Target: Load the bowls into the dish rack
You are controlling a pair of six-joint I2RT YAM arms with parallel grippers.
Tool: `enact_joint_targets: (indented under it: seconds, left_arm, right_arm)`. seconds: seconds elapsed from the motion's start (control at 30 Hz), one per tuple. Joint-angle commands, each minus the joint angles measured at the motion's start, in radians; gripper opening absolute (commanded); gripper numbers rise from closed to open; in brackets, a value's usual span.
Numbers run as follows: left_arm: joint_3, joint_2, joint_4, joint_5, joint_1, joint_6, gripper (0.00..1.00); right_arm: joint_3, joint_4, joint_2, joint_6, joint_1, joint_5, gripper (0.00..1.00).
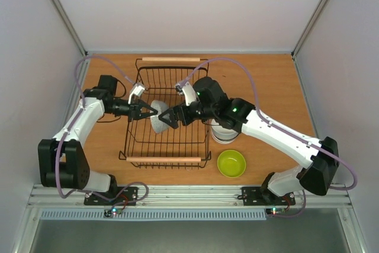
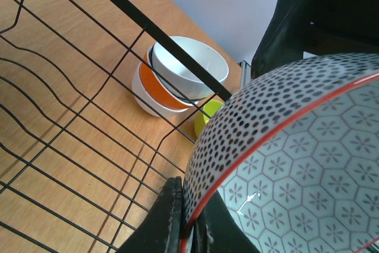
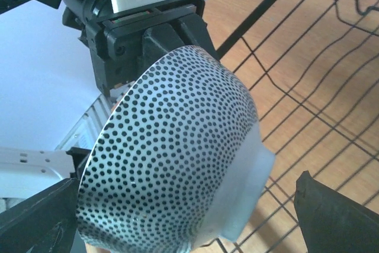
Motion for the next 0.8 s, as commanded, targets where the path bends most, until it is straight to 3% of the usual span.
enact_joint_targets:
  seconds: [0.0, 0.13, 0.23, 0.3, 0.47, 0.57, 0.6, 0.7, 0.77]
  left_arm:
    - [0.042, -0.027, -0.066, 0.114, 0.016, 0.079, 0.0]
    - [0.05, -0.026, -0.095, 0.132, 0.03, 0.111, 0.0]
    - [0.049, -0.025, -0.097, 0.135, 0.03, 0.115, 0.0]
    - [0.05, -0.025, -0.098, 0.139, 0.03, 0.116, 0.01]
    - [0.051, -0.027, -0.101, 0.141, 0.03, 0.121, 0.01]
    - [0.042, -0.027, -0.045, 0.129, 0.03, 0.088, 0.01]
    - [0.035, -0.03, -0.001, 0.116, 0.03, 0.06, 0.03]
    - [-0.028, -0.071, 0.248, -0.002, 0.03, -0.141, 0.44]
    - [-0.121, -0.134, 0.473, -0.158, 0.03, -0.336, 0.55]
  right_arm:
    - [-0.019, 0.088, 0.039, 0.041, 0.006, -0.074, 0.97]
    - [-0.035, 0.141, 0.056, 0.097, 0.006, -0.137, 0.94]
    - [-0.042, 0.176, 0.069, 0.116, 0.006, -0.19, 0.85]
    - [-0.037, 0.19, 0.079, 0.128, 0.006, -0.223, 0.67]
    - [-0.03, 0.193, 0.078, 0.123, 0.006, -0.245, 0.05]
    - [-0.013, 0.154, 0.069, 0.096, 0.006, -0.214, 0.01]
    - [-0.002, 0.13, 0.066, 0.081, 0.006, -0.189, 0.01]
    - [0.065, -0.01, 0.072, -0.009, 0.007, -0.053, 0.01]
    - [0.125, -0.141, 0.094, -0.053, 0.006, 0.081, 0.01]
